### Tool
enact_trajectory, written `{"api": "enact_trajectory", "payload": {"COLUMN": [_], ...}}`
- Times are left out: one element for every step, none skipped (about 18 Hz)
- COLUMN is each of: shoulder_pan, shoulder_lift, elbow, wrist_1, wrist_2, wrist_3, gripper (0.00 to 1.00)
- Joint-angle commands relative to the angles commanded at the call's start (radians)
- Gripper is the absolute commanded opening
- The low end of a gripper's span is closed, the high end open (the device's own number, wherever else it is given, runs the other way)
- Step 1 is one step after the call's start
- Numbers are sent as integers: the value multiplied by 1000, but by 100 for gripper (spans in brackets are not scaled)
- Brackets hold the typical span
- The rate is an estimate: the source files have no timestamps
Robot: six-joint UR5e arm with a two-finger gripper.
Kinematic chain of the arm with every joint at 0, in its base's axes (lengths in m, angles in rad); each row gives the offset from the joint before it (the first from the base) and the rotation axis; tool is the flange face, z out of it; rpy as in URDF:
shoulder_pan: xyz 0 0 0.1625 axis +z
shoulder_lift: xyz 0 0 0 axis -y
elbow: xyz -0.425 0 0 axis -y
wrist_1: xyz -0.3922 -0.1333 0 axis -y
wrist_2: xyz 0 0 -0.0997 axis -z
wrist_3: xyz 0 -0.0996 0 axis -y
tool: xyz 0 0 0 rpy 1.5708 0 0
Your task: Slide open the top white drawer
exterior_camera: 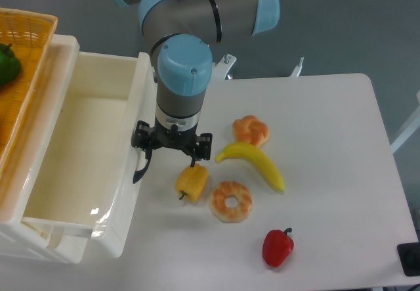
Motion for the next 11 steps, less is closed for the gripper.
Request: {"api": "enact_trajectory", "payload": {"shoulder_pan": [0,0,0,0,2,2,2,5,9,9,11], "shoulder_lift": [0,0,0,0,0,0,-2,-2,-2,-2,-2], "elbow": [0,0,2,2,0,0,2,0,2,0,0], "wrist_1": [0,0,0,0,0,0,0,-2,-2,-2,-3], "wrist_2": [-3,-8,-14,-18,-21,-32,-47,-60,-64,-67,-69], "wrist_3": [0,0,0,-2,-2,-2,-2,-3,-3,-2,-2], "gripper": [100,100,100,100,100,100,100,100,100,100,100]}}
